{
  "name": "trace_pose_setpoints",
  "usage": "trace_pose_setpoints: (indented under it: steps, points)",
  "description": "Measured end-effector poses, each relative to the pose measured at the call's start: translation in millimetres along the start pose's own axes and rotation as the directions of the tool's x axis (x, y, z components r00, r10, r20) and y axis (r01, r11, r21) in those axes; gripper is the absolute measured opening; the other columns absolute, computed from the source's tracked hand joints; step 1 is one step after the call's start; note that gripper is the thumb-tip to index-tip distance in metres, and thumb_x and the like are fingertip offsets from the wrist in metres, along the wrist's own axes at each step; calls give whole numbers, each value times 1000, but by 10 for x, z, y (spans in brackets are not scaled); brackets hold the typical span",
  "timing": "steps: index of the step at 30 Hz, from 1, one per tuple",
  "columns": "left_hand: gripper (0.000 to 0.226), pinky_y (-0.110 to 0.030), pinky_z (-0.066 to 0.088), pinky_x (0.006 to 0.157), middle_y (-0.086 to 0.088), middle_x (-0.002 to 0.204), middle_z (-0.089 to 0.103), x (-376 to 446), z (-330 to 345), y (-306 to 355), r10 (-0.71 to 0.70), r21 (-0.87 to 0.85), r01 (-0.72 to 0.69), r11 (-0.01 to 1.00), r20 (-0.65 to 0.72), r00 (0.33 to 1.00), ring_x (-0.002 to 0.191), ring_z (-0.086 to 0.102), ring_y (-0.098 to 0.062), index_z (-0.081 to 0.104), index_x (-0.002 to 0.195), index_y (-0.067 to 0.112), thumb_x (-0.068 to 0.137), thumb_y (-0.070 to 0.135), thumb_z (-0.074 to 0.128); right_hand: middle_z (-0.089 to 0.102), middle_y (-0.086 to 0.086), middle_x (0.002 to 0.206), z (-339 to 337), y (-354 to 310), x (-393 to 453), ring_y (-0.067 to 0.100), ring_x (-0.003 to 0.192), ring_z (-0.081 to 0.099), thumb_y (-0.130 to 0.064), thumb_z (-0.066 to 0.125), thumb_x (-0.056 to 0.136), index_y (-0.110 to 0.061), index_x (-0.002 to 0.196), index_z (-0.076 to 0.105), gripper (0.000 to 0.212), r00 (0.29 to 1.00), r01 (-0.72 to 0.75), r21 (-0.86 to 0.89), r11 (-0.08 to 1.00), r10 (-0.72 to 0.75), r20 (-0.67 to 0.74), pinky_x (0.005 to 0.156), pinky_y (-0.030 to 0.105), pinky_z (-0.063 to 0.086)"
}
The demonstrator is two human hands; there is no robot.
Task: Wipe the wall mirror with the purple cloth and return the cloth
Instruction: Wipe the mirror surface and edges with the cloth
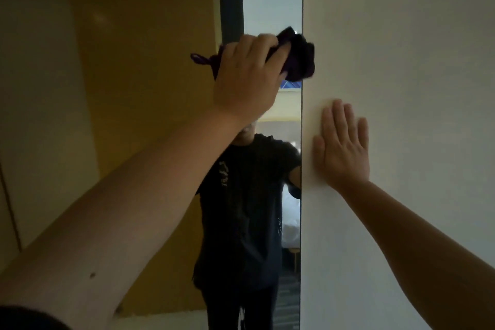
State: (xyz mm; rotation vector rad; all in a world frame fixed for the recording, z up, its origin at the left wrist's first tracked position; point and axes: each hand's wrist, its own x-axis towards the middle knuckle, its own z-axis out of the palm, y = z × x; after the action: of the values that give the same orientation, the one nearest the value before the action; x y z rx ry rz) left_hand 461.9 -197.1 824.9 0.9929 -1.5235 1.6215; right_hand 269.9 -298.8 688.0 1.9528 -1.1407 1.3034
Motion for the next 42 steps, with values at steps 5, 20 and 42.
trace_pose_setpoints:
  steps: [5, 20, 42]
  points:
    - [33, -43, 42, 88, -9, 115, 62, -1226, -112, 770, 180, -127, -167, 978, 92, 979, 102, 56, -30, 62, 131, 12, 99, 20, 59, 4, 8, 164, 27, 38, -1, 17, 151, -8, -41, 25, 106, -12, 156, 8, 61, 997, 47, 2, 999, -47, -64, 122, 38, -9]
    - [28, -36, 47, 79, -3, 113, 63, -2892, -543, 1402, 164, -299, -65, 952, 320, 933, 94, 58, -21, 66, 122, 18, 95, 16, 66, -6, 7, 166, -250, -53, -39, 20, 150, -15, -44, 17, 107, -16, 157, -2, 61, 991, 8, 34, 999, -12, 133, 124, 46, -3]
    - [25, -44, 45, 81, -7, 118, 54, -3975, -2246, -1099, -121, -89, 155, 984, 308, 944, 101, 55, -30, 67, 124, 10, 102, 15, 56, -17, -14, 163, -181, -2777, -1792, 17, 153, -8, -46, 29, 101, -38, 155, -7, 65, 918, 134, 308, 942, -234, 319, 122, 47, 0]
